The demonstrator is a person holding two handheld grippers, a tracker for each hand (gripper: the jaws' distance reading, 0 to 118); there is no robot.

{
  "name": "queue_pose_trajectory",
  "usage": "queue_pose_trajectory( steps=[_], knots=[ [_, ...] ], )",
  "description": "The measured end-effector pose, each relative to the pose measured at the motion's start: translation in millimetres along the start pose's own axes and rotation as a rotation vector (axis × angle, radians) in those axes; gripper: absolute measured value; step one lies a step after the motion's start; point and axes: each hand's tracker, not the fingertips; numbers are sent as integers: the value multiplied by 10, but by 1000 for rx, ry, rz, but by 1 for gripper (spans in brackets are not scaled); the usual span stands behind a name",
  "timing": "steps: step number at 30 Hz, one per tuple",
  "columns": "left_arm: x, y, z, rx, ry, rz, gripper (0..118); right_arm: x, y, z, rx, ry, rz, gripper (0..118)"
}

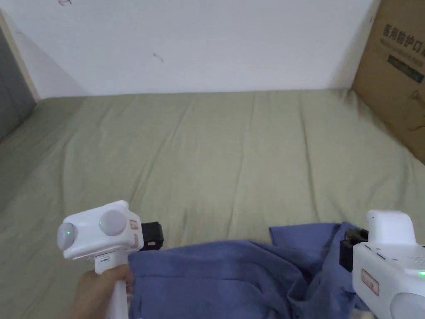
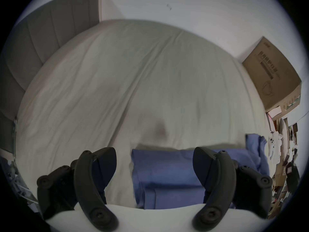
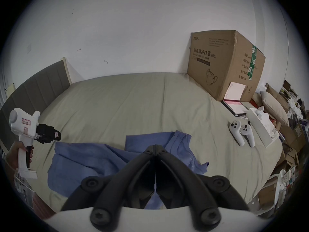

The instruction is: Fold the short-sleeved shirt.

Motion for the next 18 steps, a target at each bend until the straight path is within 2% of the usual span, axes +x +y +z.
queue_pose_trajectory(
  steps=[3,4,5,6,7,9,10,11,13,18],
  knots=[
    [89,-123,-424,-118,10,-72,94,74,-32,-57,-23,-18,-5,0],
    [142,-200,-510,-128,76,-120,90,103,-42,-69,-29,-25,-7,0],
    [234,-277,-425,-27,96,-190,89,130,-50,-76,-33,-32,-8,0],
    [282,-282,-342,-24,107,-198,85,159,-55,-85,-38,-39,-10,0],
    [304,-273,-289,-17,88,-208,76,193,-65,-88,-43,-46,-13,0],
    [294,-257,-185,-17,83,-219,46,253,-69,-129,-54,-48,-20,0],
    [262,-238,-143,-12,61,-210,28,278,-70,-150,-59,-49,-26,0],
    [231,-223,-119,-15,16,-175,6,298,-70,-158,-62,-49,-31,0],
    [177,-186,-37,-5,-6,-126,6,338,-36,-195,-70,-35,-37,0],
    [223,-166,175,37,-27,-180,5,419,212,-441,-101,57,-50,0]
  ],
)
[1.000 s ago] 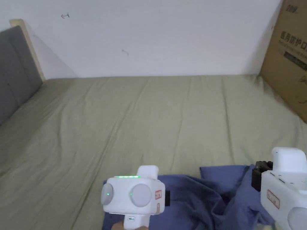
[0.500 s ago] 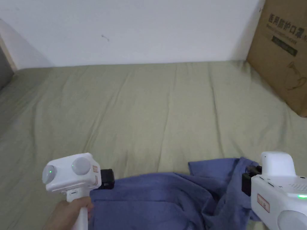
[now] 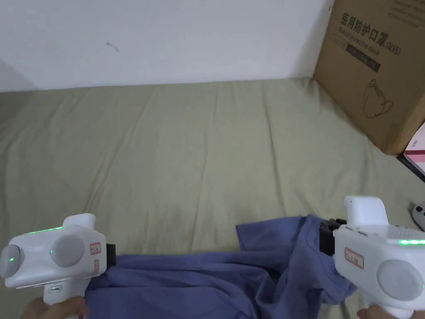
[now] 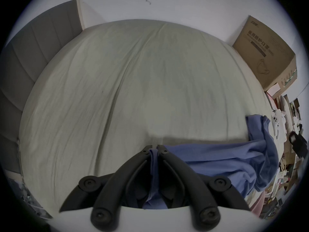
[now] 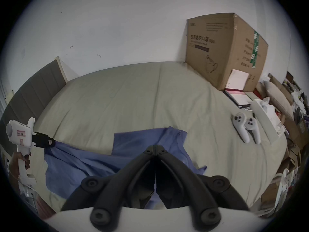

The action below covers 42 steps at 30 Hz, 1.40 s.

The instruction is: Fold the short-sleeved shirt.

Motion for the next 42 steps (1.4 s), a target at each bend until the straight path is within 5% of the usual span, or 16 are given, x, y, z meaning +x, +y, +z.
queue_pose_trajectory(
  steps=[4,6,8,9,14,18,21,22,24,25,33,42],
  knots=[
    [22,64,68,26,-11,4,5,22,334,-303,-51,64,11,1],
    [15,71,64,31,-9,8,5,43,499,-587,-135,112,10,33],
    [12,82,53,30,-7,13,5,17,616,-899,-179,69,34,83],
    [10,76,55,30,-9,18,5,-16,660,-1058,-227,72,57,83],
    [27,56,31,26,3,-6,5,-130,694,-1747,-410,133,113,83],
    [-25,64,21,17,-15,19,5,-79,582,-2109,-513,-16,201,81],
    [-32,69,11,15,-16,19,5,20,571,-2092,-503,44,98,71],
    [-31,69,14,16,-17,15,5,13,575,-2053,-490,38,100,63],
    [-19,77,16,18,-13,13,5,6,544,-2006,-473,33,116,13],
    [-13,83,20,20,-12,8,5,10,526,-1986,-474,19,113,2],
    [31,199,271,62,12,-16,5,103,735,-1623,-389,36,-15,1],
    [1,641,1248,279,60,-36,5,481,1655,-389,-81,36,-99,1]
  ],
)
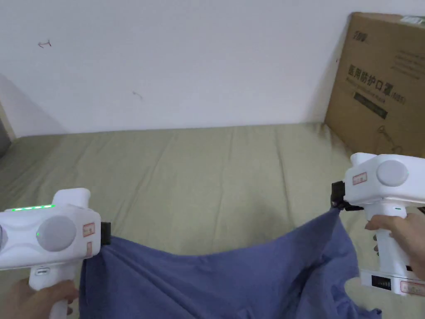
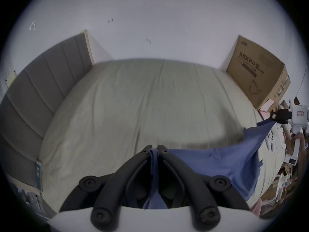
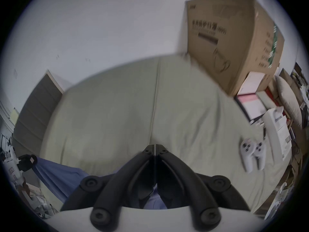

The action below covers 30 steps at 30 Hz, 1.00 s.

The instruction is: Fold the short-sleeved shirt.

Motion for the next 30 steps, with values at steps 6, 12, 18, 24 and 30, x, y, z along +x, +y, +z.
queue_pose_trajectory(
  steps=[6,12,18,24,30],
  knots=[
    [-119,472,704,164,48,-7,5,115,526,946,190,-14,-5,1],
    [-147,775,1202,261,48,-11,5,78,881,1635,305,30,-11,1],
    [-123,1093,1403,309,62,-22,4,-121,1210,1958,359,19,21,1],
    [-178,1601,1418,345,70,-9,3,-319,1721,2084,422,24,0,1],
    [-217,2322,1333,393,83,6,3,-627,2401,2204,502,13,14,1]
  ],
)
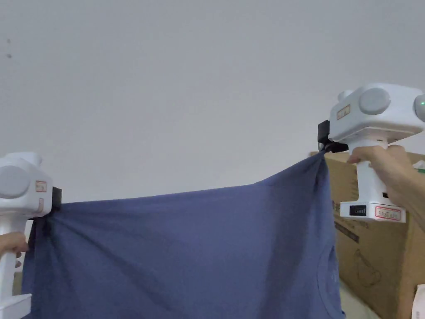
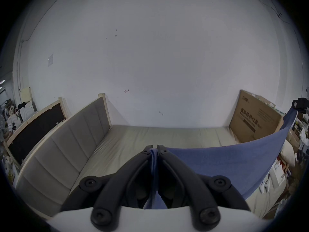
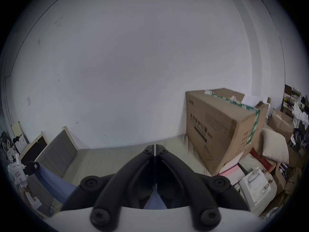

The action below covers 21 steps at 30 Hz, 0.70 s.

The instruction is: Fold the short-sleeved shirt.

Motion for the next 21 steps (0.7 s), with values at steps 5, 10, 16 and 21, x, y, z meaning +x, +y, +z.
queue_pose_trajectory(
  steps=[5,10,16,21],
  knots=[
    [19,552,-262,55,19,0,3,-166,531,-142,75,0,-22,1],
    [3,1004,-433,116,23,46,3,-301,868,-225,130,-11,-22,1],
    [-2,1159,-565,168,62,29,3,-347,867,-407,137,-6,-28,1],
    [-19,808,-878,127,101,-4,3,-363,465,-786,57,-13,21,1]
  ],
)
